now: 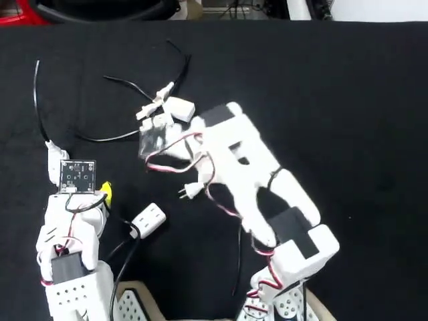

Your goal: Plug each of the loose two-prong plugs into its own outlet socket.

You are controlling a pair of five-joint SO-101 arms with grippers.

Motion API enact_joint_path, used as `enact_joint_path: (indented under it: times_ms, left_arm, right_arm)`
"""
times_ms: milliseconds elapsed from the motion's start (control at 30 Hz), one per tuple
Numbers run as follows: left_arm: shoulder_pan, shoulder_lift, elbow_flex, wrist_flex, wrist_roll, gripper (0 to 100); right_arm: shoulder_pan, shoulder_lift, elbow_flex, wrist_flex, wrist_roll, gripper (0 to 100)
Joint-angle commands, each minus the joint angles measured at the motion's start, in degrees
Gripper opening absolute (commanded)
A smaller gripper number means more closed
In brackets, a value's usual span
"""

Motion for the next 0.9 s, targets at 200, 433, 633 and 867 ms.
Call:
enact_joint_path:
  times_ms: [200,433,633,867]
  left_arm:
    - [0.4,-0.09,0.13,-0.97,0.26,24]
    - [0.4,-0.09,0.22,-0.97,0.18,24]
    - [0.4,-0.09,0.22,-0.97,0.18,24]
    - [0.4,-0.09,0.4,-1.23,0.18,24]
  right_arm:
    - [1.05,-3.47,-9.01,12.48,-57.76,21.6]
    - [-5.98,-2.33,-0.84,10.2,-91.43,21.6]
    - [-11.34,2.51,6.99,-3.78,-96.35,21.6]
    - [-8.09,5.49,7.87,-13.45,-102.95,21.6]
